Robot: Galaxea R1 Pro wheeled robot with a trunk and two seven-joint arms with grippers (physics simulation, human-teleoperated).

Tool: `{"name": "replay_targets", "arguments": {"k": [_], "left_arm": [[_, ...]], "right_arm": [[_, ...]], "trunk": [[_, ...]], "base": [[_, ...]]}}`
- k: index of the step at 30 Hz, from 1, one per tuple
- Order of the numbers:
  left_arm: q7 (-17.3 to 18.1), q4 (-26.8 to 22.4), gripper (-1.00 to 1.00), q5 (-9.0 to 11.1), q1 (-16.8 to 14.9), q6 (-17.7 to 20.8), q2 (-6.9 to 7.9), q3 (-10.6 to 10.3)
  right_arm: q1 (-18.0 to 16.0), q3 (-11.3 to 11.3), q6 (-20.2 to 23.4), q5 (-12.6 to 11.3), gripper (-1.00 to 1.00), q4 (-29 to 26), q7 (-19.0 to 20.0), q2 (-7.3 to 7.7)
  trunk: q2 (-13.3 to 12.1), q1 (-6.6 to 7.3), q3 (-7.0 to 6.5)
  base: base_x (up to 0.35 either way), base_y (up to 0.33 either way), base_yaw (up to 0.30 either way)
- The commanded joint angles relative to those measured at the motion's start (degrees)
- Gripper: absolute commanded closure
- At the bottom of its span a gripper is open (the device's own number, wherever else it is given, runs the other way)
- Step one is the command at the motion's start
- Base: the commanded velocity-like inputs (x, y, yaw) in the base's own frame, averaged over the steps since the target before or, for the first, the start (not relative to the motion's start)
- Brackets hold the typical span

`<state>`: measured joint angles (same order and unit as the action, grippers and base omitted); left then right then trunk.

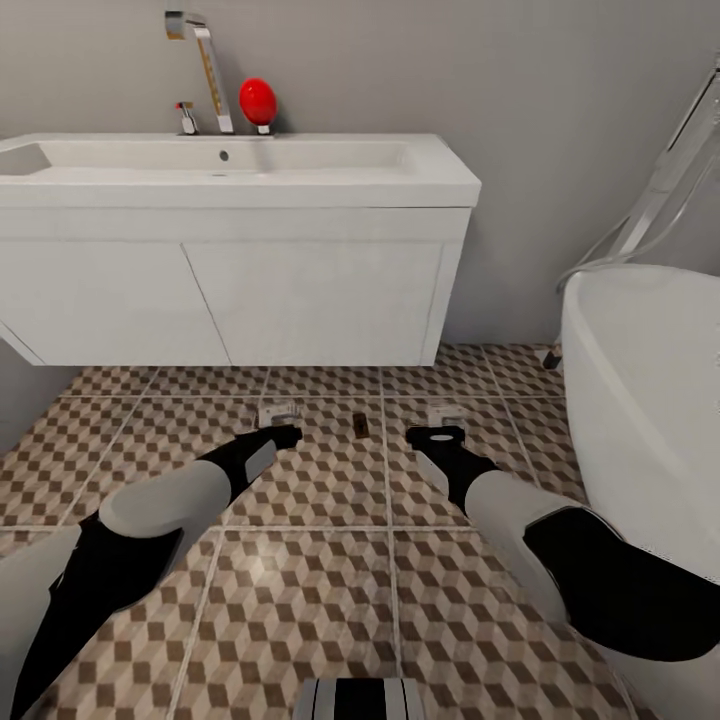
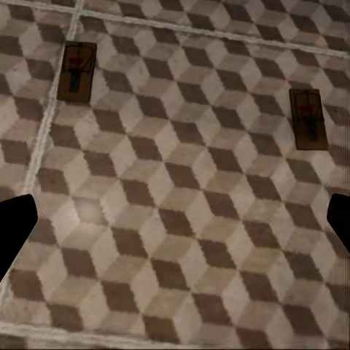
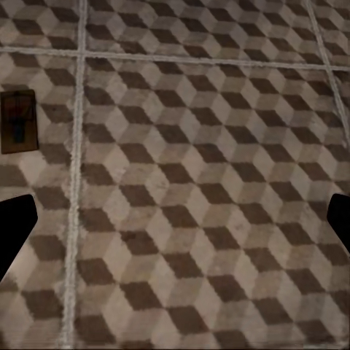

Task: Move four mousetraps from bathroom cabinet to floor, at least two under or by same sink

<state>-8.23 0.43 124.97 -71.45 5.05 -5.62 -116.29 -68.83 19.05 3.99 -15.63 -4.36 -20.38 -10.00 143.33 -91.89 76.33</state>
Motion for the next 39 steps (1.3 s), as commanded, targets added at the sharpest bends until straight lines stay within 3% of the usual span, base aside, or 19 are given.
{"name": "replay_targets", "arguments": {"k": [1,8,13,23,28,34,39], "left_arm": [[-0.22,-0.34,-1.00,0.41,0.24,0.25,-0.04,-0.49],[-0.48,-3.96,-1.00,0.39,2.38,0.30,0.32,-0.54],[-0.48,-5.43,-1.00,0.41,4.76,0.24,2.11,-0.59],[-0.47,-5.33,-1.00,0.39,9.47,0.00,3.66,-0.60],[-0.47,-5.22,-1.00,0.37,12.30,-0.04,3.85,-0.60],[-0.47,-5.12,-1.00,0.37,17.26,-0.13,3.93,-0.60],[-0.47,-5.07,-1.00,0.40,21.30,-0.64,3.94,-0.60]], "right_arm": [[0.60,0.49,0.42,-0.29,-1.00,-0.13,-0.27,0.00],[3.74,0.60,0.41,-0.22,-1.00,-0.13,0.08,0.00],[6.31,0.69,0.45,-0.18,-1.00,-0.11,0.22,0.00],[9.63,0.72,0.41,0.62,-1.00,0.09,0.25,0.00],[12.79,0.73,-0.22,2.64,-1.00,0.07,0.26,0.00],[17.23,0.68,-3.69,6.88,-1.00,0.12,0.27,0.00],[20.55,0.65,-6.28,8.16,-1.00,0.19,0.36,0.00]], "trunk": [[0.00,0.03,-0.19],[-0.09,0.21,-1.74],[-2.10,1.31,-2.64],[-6.11,3.51,-4.44],[-8.12,4.61,-5.33],[-10.52,5.92,-6.41],[-12.53,7.02,-7.31]], "base": [[0.000,0.000,0.000],[0.000,0.000,0.000],[0.000,0.000,0.000],[0.000,0.000,0.000],[0.000,0.000,0.000],[0.000,0.000,0.000],[0.000,0.000,0.000]]}}
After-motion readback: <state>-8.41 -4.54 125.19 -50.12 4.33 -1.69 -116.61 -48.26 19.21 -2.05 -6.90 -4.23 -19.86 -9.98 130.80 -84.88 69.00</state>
